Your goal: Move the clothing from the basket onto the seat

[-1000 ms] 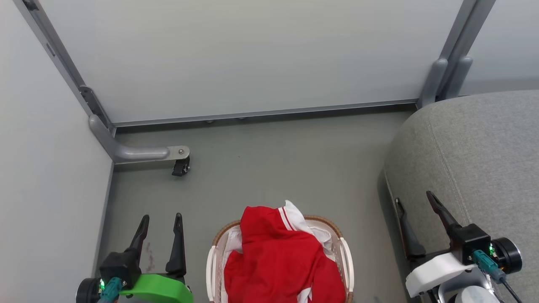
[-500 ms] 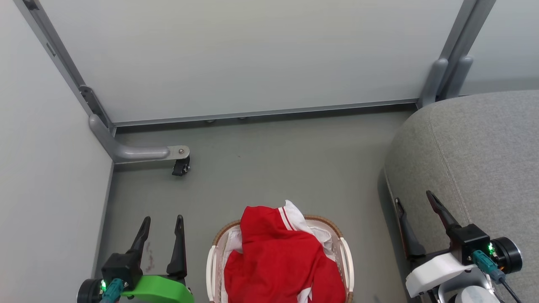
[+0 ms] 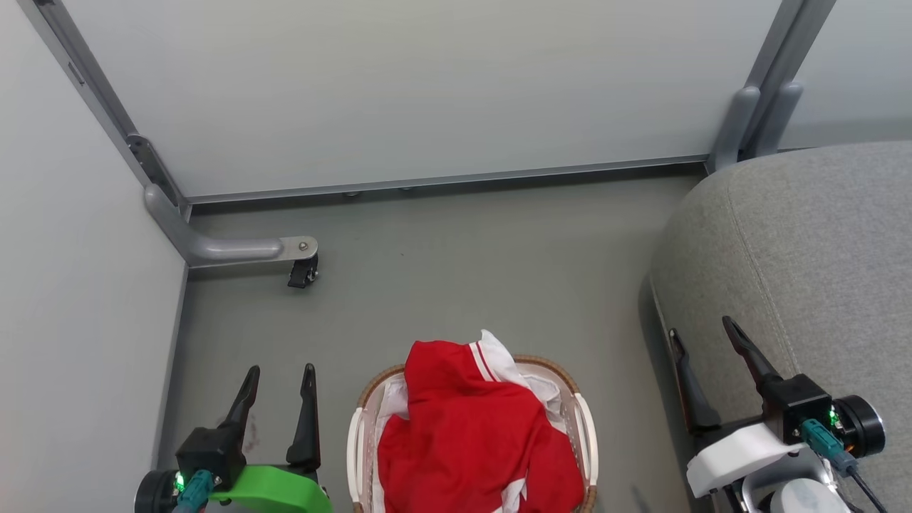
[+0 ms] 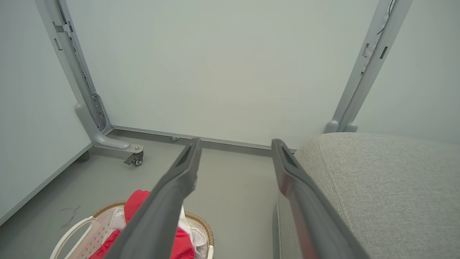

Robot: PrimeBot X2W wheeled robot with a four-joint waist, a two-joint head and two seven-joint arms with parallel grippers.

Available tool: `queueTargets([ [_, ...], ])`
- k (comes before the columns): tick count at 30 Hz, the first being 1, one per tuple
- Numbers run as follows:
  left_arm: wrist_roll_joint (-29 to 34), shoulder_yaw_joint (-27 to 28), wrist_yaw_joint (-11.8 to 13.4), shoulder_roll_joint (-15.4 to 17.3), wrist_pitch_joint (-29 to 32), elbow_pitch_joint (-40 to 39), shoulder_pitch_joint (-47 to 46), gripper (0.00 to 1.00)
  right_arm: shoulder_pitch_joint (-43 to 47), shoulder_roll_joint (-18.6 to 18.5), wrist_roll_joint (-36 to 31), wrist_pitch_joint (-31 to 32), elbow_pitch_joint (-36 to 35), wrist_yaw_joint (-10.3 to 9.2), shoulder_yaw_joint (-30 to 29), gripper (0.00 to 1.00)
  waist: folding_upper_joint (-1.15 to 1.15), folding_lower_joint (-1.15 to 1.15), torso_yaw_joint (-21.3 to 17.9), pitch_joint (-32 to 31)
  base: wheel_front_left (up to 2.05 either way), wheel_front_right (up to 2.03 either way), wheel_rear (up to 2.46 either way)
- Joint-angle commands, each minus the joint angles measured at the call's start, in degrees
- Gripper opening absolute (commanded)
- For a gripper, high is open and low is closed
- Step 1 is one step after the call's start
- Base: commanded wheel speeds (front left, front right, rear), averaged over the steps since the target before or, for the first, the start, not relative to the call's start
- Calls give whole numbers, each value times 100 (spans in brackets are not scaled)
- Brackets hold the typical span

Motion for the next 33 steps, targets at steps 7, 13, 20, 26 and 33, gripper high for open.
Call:
queueTargets([
  [7, 144, -112, -16, 34, -6, 33, -392, 100, -286, -32, -45, -28, -136, -2, -5, 100, 0, 0, -165, 507, 0, 0, 0],
  [13, 305, -407, -30, 34, -6, 261, -951, 100, -643, -32, -74, -28, -204, -3, -115, 100, 0, 0, -354, 1174, 0, 0, 0],
  [20, 532, -831, -45, 36, -6, 930, -1618, 100, -1115, -27, -61, -28, -315, -3, -172, 100, 0, 0, -640, 2013, 0, 0, 0],
  [26, 807, -1097, -62, 36, -6, 1676, -2120, 100, -1442, -27, 42, -27, -543, -3, -152, 100, 0, 0, -873, 2672, 0, 0, 0],
  [33, 998, -1392, -91, 119, -6, 2474, -2631, 100, -1740, -26, 195, -28, -785, -3, -114, 100, 0, 0, -1131, 3343, 0, 0, 0],
])
